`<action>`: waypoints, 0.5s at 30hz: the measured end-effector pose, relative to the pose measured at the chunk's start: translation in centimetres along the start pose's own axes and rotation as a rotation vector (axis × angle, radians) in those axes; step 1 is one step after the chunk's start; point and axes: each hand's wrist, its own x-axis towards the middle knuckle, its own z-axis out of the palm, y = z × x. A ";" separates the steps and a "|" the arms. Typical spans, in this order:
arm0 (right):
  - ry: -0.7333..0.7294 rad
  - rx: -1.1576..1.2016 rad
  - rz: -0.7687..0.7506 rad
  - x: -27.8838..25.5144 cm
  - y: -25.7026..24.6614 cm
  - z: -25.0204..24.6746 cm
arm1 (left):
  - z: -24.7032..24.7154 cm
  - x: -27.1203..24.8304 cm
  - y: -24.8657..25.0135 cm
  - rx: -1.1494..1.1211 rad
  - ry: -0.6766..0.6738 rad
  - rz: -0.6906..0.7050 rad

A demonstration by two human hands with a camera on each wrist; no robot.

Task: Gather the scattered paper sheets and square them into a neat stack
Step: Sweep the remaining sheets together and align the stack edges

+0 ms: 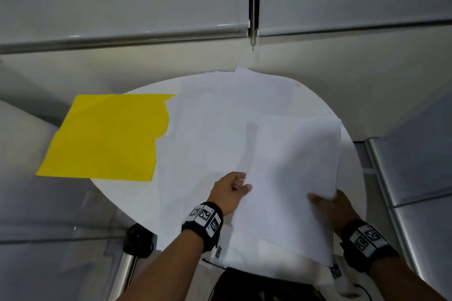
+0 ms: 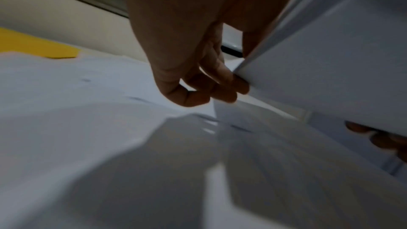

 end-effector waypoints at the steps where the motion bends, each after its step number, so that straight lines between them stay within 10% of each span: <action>1: 0.004 -0.027 0.030 0.1 1.0 0.4 | -0.7 -0.3 -0.9 0.016 0.017 -0.016; 6: -0.011 -0.199 0.135 0.6 4.2 1.1 | -6.3 -1.5 -6.0 0.343 0.370 -0.085; 8: 0.005 -0.257 0.140 0.8 4.7 1.1 | -8.3 -1.6 -7.8 0.438 0.487 -0.327; 11: 0.005 -0.294 0.138 1.1 5.0 1.3 | -9.3 -1.2 -8.9 0.454 0.383 -0.596; 15: 0.032 -0.312 0.127 1.0 5.1 1.4 | -7.7 -0.8 -9.3 0.462 0.358 -0.576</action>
